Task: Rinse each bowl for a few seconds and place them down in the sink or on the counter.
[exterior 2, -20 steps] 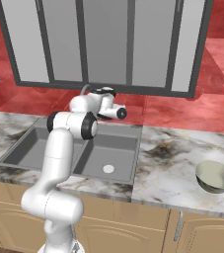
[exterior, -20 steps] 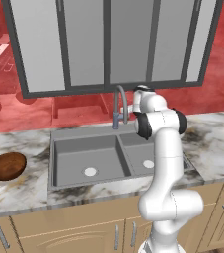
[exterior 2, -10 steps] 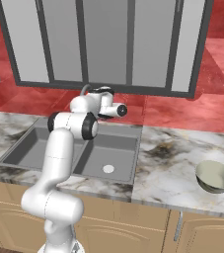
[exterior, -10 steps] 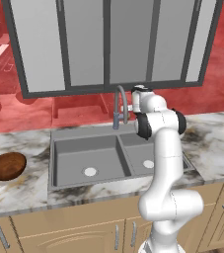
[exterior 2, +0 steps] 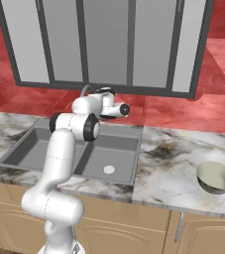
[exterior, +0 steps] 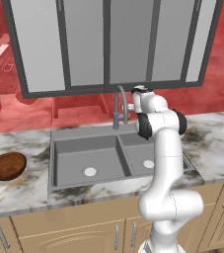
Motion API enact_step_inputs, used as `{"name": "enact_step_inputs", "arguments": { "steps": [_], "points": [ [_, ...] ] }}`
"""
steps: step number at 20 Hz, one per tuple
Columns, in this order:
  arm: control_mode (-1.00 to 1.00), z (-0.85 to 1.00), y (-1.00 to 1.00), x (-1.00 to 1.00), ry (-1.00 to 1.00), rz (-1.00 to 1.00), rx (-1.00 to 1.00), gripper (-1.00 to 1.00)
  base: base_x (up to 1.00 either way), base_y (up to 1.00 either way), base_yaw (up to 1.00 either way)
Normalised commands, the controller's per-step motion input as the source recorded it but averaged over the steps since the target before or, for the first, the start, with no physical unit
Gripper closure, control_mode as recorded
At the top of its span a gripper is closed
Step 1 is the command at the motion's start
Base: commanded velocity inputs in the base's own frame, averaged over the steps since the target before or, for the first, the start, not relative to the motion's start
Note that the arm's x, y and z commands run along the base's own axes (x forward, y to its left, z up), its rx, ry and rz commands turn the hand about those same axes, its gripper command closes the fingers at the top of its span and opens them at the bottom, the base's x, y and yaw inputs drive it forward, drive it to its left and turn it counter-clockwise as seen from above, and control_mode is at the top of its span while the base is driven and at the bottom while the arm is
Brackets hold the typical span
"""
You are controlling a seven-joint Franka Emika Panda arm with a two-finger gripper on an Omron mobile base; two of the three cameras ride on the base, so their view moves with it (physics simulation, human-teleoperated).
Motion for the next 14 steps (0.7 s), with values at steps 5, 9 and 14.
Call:
{"name": "enact_step_inputs", "arguments": {
  "steps": [5,9,14],
  "points": [
    [-1.0,-0.24,-0.48,0.0,0.1,-0.03,0.05,1.0,0.0,0.0,0.0],
    [-1.0,-0.26,-0.46,-0.01,0.11,-0.04,0.04,1.0,0.0,0.0,0.0],
    [-1.0,-0.29,-0.42,-0.14,0.12,-0.06,0.02,1.0,0.0,0.0,0.0]
  ]
}}
